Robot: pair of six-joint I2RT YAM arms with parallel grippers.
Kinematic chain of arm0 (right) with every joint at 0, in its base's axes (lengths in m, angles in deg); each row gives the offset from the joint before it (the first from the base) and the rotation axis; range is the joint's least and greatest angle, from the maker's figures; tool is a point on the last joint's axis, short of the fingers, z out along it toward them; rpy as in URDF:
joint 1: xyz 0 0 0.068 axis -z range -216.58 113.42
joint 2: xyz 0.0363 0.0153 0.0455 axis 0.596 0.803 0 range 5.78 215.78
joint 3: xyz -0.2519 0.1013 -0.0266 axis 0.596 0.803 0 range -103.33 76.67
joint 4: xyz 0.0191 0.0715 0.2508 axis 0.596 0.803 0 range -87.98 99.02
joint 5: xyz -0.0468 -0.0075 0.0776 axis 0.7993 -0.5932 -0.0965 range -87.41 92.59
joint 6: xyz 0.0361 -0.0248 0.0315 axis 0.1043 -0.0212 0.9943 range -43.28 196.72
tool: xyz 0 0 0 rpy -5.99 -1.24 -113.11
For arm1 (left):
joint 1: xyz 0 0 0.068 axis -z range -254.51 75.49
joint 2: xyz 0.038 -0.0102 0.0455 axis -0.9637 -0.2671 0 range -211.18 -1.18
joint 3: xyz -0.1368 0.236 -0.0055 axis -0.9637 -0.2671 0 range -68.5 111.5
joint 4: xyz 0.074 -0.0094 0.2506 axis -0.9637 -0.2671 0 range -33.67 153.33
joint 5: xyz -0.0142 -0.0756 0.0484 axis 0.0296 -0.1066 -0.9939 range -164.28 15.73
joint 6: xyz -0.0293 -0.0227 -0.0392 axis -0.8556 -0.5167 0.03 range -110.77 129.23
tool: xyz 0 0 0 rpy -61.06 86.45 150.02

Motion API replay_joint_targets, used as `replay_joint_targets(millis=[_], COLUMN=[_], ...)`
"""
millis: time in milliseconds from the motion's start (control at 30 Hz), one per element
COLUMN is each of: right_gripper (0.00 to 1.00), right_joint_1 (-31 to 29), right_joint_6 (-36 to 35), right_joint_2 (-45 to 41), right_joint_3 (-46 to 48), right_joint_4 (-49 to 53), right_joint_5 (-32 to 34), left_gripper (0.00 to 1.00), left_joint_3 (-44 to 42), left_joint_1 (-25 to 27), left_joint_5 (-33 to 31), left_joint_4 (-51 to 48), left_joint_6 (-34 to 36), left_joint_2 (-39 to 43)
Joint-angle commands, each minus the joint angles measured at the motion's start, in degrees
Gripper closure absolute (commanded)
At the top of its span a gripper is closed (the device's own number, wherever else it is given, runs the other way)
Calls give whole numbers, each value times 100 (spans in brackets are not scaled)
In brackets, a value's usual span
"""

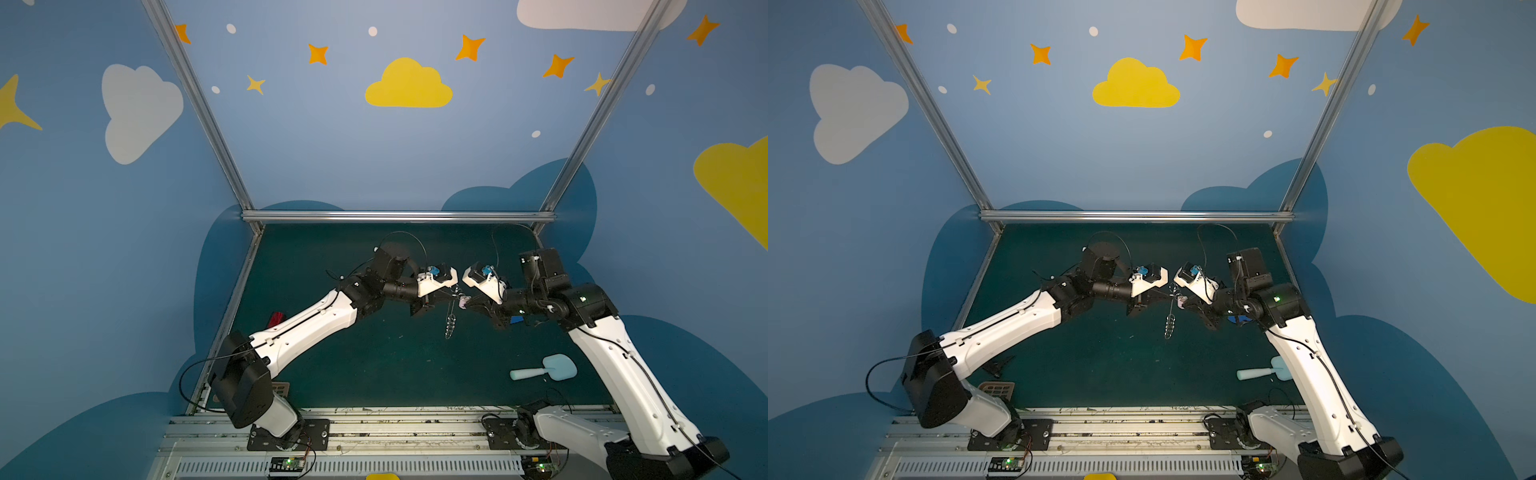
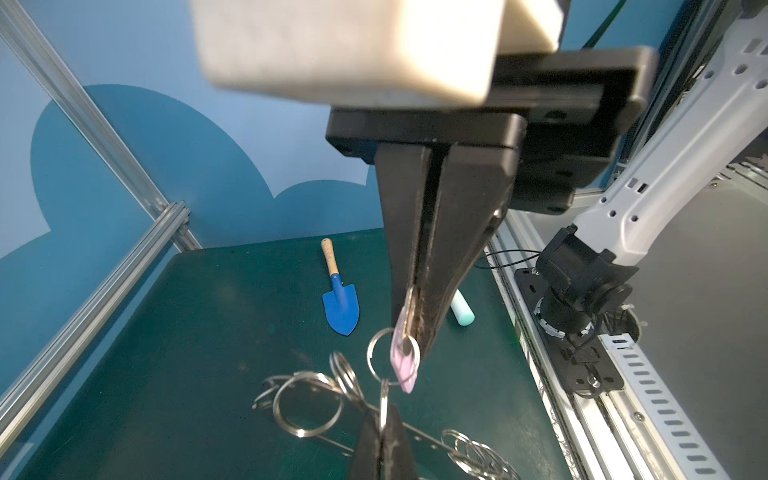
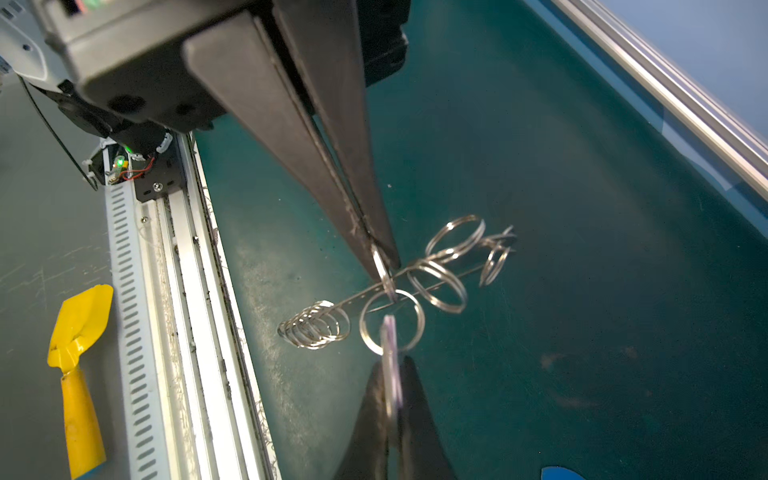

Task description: Put the keys on the keyring

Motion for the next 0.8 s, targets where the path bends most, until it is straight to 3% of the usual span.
replay_joint_targets(millis=[0,200,400,467,533,767], right_gripper=[100,100,100,100,100,100], right_joint_1=[-75,-374,-737,-884,-1048,-1757], right_joint_6=[-143,98,210,232,211,216], right_joint_2=[222,1061,2282,2798,3328,5149], right_joint_3=[-214,-506,-1236,-1662,-2147,-4071], right_joint_4=[567,686,985,1192,1440,2118], right_joint_5=[185,309,505,503,489,384], left_gripper=[96,94,77,55,44,38], left_joint_3=[3,-742,-2071,-2649,-3161,-4398], left_joint_1=[-87,-128,-280,-316,-335,-370], left_joint_5=[-684,-982,-1302,-1731,-2323,-4846], left_joint_4=[-378,450,2083,2736,3099,2782], left_joint_6=[73,-443,-1576,-2037,-2324,-2570], left_joint_2=[-32,-51,69,275,620,2671])
